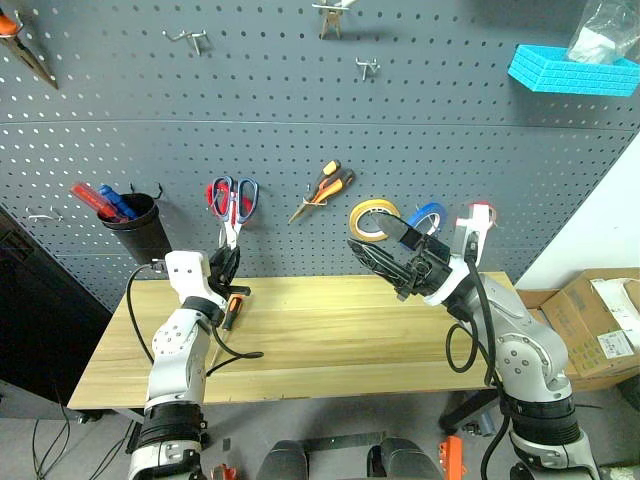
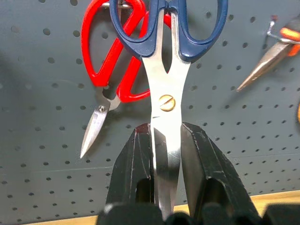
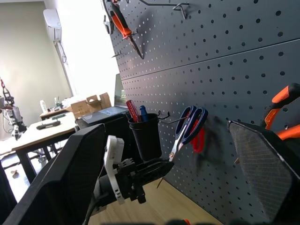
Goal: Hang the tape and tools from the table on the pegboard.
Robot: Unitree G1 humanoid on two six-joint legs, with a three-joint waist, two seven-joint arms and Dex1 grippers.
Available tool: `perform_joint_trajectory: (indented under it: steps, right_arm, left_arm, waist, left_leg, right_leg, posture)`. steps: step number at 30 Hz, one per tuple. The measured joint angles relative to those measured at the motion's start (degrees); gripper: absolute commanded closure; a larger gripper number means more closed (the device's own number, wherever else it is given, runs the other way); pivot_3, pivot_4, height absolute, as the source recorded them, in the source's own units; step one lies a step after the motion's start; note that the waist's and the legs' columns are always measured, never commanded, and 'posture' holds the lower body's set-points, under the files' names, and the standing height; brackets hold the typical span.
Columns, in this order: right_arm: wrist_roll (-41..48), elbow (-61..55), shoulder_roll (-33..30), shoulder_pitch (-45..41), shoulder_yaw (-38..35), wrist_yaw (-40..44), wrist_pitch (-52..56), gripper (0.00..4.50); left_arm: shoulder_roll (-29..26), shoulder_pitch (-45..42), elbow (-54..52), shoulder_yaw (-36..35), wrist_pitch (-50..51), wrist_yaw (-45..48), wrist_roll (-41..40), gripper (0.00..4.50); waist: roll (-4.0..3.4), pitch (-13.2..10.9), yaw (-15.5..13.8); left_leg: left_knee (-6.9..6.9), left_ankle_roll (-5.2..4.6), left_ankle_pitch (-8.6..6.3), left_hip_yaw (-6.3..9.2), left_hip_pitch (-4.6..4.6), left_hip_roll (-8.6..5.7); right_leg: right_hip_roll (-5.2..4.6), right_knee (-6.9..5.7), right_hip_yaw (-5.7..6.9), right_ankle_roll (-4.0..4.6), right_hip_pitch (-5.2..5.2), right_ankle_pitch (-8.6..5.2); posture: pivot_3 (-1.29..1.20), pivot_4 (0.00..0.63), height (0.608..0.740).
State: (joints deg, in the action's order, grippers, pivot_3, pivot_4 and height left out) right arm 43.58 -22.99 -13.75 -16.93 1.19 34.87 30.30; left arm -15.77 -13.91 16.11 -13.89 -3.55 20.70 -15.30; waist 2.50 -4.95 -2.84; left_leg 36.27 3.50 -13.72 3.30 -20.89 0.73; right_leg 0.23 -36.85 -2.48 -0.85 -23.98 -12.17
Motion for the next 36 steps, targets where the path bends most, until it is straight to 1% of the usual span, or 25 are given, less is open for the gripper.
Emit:
perform_joint_trajectory:
  steps: [4,9,10,14,18,23,25,27,28,30,31,34,36]
  right_arm:
    - [0.0,-0.6,0.0,0.0,0.0,-0.1,0.0,0.00]
    - [0.0,-0.7,-0.1,0.0,0.0,-0.1,0.0,0.00]
    - [0.0,-0.7,-0.1,0.0,0.0,-0.2,0.0,0.00]
    - [0.0,-1.1,-0.4,0.2,0.0,-0.2,0.1,0.00]
    - [-0.6,-1.6,-1.1,0.7,0.4,-0.8,0.3,0.00]
    - [-7.4,-1.7,-4.2,0.1,5.8,-3.4,2.6,0.00]
    - [-10.4,-1.3,-4.3,-0.4,8.0,-4.2,3.0,0.00]
    - [-13.6,0.3,-4.1,-2.1,11.0,-4.7,3.0,0.00]
    - [-14.4,1.0,-3.7,-2.4,12.0,-4.9,3.0,0.00]
    - [-15.7,1.8,-2.5,-2.7,13.4,-5.0,3.0,0.00]
    - [-16.3,2.5,-1.5,-3.3,13.9,-5.1,3.0,0.00]
    - [-18.2,5.6,1.3,-6.9,15.9,-5.4,3.1,0.00]
    - [-19.1,7.3,3.0,-8.5,16.8,-5.5,3.3,0.00]
  left_arm:
    - [0.0,0.1,-0.1,0.0,0.0,0.3,-0.2,1.99]
    - [0.4,1.4,-1.5,0.2,0.2,-0.1,-0.1,0.21]
    - [0.5,2.0,-2.3,0.2,0.3,-0.2,-0.1,0.02]
    - [0.9,5.2,-5.7,0.4,1.3,-1.4,-0.1,0.02]
    - [0.6,8.2,-8.4,0.0,5.5,-4.0,0.1,0.02]
    - [-3.0,8.2,-9.7,-0.3,14.4,-6.8,1.0,0.02]
    - [-4.0,6.9,-9.4,-0.5,18.0,-7.5,1.1,0.02]
    - [-6.4,3.5,-6.8,-0.4,22.4,-7.1,1.1,0.02]
    - [-7.3,2.1,-5.7,-0.5,23.8,-6.5,1.0,0.02]
    - [-9.3,-0.1,-3.8,-0.2,25.7,-4.6,1.0,0.02]
    - [-10.7,-1.4,-2.0,0.4,26.2,-3.3,1.3,0.02]
    - [-13.1,-6.7,7.0,1.3,27.7,-1.9,2.9,0.02]
    - [-14.1,-9.5,11.8,1.9,28.1,-0.8,3.5,0.02]
  waist:
    - [0.00,0.0,0.0]
    - [-0.01,0.0,0.1]
    - [-0.01,0.0,0.1]
    - [-0.02,0.0,0.2]
    - [-0.10,-0.1,0.2]
    - [-0.25,-0.4,0.4]
    - [-0.34,-0.8,0.4]
    - [-0.31,-1.6,0.4]
    - [-0.33,-1.8,0.5]
    - [-0.40,-2.6,0.7]
    - [-0.39,-3.4,1.0]
    - [-0.32,-5.0,1.6]
    - [-0.26,-5.7,1.7]
  left_leg:
    - [0.00,0.00,0.00,0.00,0.00,0.00]
    - [0.00,0.00,0.00,0.00,0.01,0.01]
    - [0.00,0.00,0.00,0.00,0.01,0.01]
    - [-0.02,0.00,0.00,0.00,0.01,0.01]
    - [-0.02,0.00,0.00,0.01,0.02,0.03]
    - [-0.02,0.00,0.00,0.01,0.04,0.04]
    - [-0.02,0.00,0.00,0.02,0.05,0.04]
    - [-0.02,0.00,0.00,0.08,0.01,0.05]
    - [-0.02,-0.01,0.00,0.10,-0.02,0.05]
    - [-0.05,0.00,0.00,0.08,-0.04,0.04]
    - [-0.09,0.00,0.00,0.07,-0.05,0.03]
    - [-0.16,-0.01,0.00,0.09,-0.12,0.05]
    - [-0.20,-0.01,0.00,0.14,-0.32,0.09]
  right_leg:
    - [0.00,0.00,-0.01,0.00,0.00,0.00]
    - [0.00,0.00,-0.01,0.04,0.00,-0.02]
    - [0.00,0.00,-0.02,0.04,0.00,-0.02]
    - [0.00,0.01,-0.02,0.05,-0.01,-0.03]
    - [0.00,0.00,-0.01,0.07,-0.02,-0.05]
    - [0.00,0.02,0.01,0.11,-0.05,-0.07]
    - [-0.01,0.01,0.02,0.12,-0.04,-0.08]
    - [0.00,0.00,0.11,0.12,-0.10,-0.08]
    - [0.02,0.01,0.12,0.12,-0.11,-0.08]
    - [0.00,0.03,0.08,0.12,-0.10,-0.08]
    - [-0.01,0.03,0.06,0.12,-0.10,-0.09]
    - [0.00,-0.01,0.08,0.13,-0.19,-0.09]
    - [0.03,-0.02,0.13,0.03,-0.39,-0.03]
  posture:
    - [0.15,0.028,0.740]
    - [0.15,0.031,0.740]
    - [0.15,0.034,0.740]
    - [0.15,0.044,0.740]
    - [0.16,0.060,0.740]
    - [0.16,0.085,0.740]
    - [0.16,0.111,0.740]
    - [0.16,0.120,0.740]
    - [0.15,0.145,0.740]
    - [0.14,0.171,0.740]
    - [0.14,0.182,0.740]
    - [0.13,0.217,0.740]
    - [0.12,0.237,0.740]
